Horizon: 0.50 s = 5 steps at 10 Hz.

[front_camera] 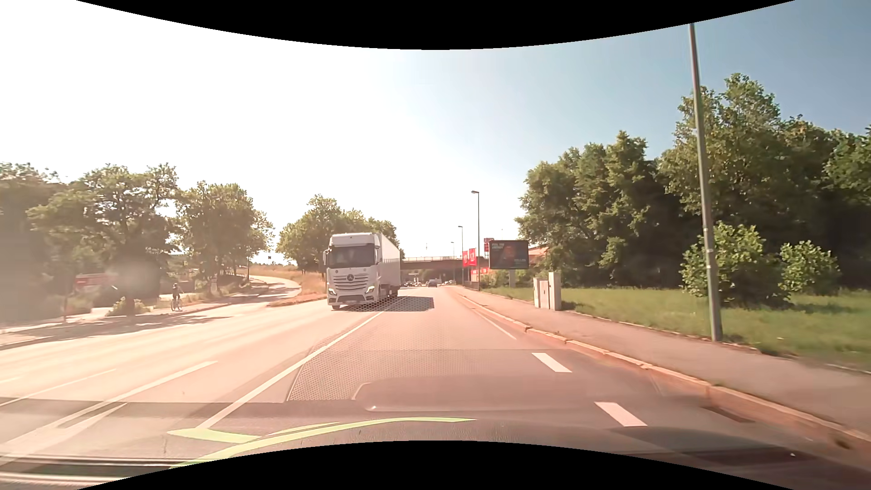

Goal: Follow the waypoints while adhering to traffic rules and regulations

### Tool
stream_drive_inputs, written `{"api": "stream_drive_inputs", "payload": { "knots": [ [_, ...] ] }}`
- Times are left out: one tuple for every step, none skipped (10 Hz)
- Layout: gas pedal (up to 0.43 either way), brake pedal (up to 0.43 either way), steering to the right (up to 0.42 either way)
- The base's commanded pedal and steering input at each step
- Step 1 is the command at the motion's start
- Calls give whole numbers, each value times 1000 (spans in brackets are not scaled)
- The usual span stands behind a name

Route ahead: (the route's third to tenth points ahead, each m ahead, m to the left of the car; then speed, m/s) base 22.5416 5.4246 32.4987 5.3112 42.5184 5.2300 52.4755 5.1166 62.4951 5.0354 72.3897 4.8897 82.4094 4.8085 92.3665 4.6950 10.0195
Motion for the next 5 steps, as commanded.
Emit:
{"api": "stream_drive_inputs", "payload": {
  "knots": [
    [79, 0, -2],
    [79, 0, -2],
    [79, 0, -1],
    [79, 0, -1],
    [79, 0, -1]
  ]
}}
